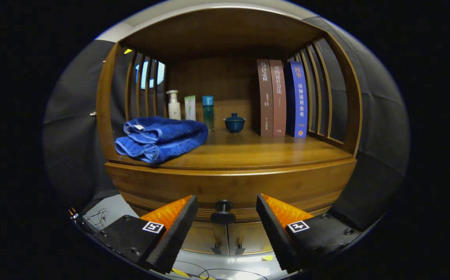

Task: Pull open the drawer, take out the items inside it, and place them on the countertop above the cabinet.

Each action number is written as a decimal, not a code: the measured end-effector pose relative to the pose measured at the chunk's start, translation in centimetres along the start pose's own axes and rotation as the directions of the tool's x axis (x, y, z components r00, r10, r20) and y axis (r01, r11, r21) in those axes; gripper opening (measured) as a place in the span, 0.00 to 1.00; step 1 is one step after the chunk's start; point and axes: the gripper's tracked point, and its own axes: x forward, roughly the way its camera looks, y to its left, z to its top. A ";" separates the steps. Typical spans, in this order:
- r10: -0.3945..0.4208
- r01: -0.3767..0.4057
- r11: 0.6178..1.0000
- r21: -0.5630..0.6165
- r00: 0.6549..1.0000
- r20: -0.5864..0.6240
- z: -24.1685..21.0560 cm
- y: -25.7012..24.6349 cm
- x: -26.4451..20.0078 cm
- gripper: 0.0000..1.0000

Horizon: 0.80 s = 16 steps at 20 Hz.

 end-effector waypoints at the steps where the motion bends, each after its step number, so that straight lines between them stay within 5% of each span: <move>1: -0.011 0.011 1.000 -0.002 1.000 -0.018 -0.7 -0.2 0.7 0.98; 4: -0.013 0.013 1.000 -0.013 0.998 -0.067 -2.5 -0.1 2.2 0.76; 13: -0.024 0.022 0.999 -0.024 0.995 -0.097 -3.2 0.5 2.5 0.29; 16: -0.027 0.024 0.999 -0.029 0.993 -0.111 -3.4 0.5 2.9 0.29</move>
